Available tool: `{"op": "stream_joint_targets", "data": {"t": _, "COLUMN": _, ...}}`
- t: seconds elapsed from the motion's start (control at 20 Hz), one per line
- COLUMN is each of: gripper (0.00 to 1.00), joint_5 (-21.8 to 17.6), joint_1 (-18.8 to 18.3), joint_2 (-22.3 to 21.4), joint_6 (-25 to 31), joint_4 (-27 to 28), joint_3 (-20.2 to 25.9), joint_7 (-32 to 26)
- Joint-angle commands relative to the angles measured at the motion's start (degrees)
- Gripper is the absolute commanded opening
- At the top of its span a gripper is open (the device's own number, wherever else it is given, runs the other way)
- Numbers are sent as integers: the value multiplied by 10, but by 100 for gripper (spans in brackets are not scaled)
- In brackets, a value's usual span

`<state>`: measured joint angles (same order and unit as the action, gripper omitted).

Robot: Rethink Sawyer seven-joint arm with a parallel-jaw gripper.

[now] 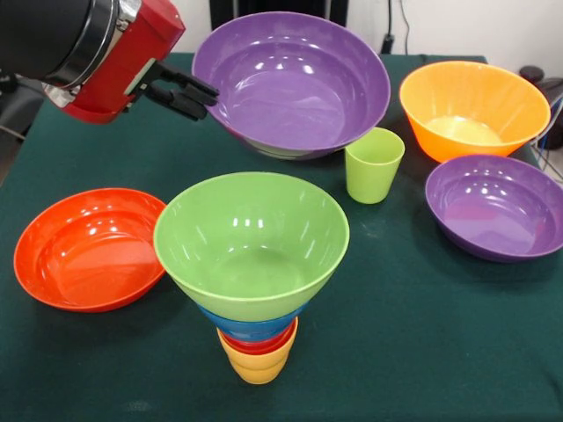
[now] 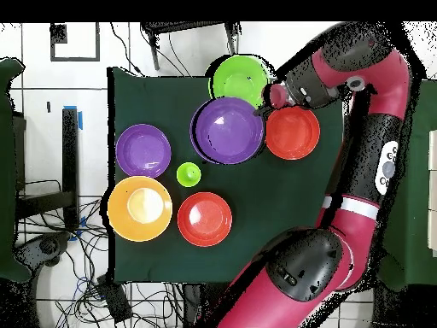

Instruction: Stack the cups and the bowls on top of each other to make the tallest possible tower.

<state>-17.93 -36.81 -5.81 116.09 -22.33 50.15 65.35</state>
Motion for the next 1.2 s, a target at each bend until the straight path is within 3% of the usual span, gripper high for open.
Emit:
{"op": "stream_joint_targets", "data": {"t": 0.05, "gripper": 0, "joint_5": -59, "joint_1": 23, "joint_2": 4, "joint_6": 68, "joint_4": 22, "joint_3": 57, "joint_7": -28}}
{"op": "stream_joint_targets", "data": {"t": 1.2, "gripper": 0, "joint_5": -143, "joint_1": 12, "joint_2": 11, "joint_6": 88, "joint_4": 37, "joint_3": 153, "joint_7": -34}}
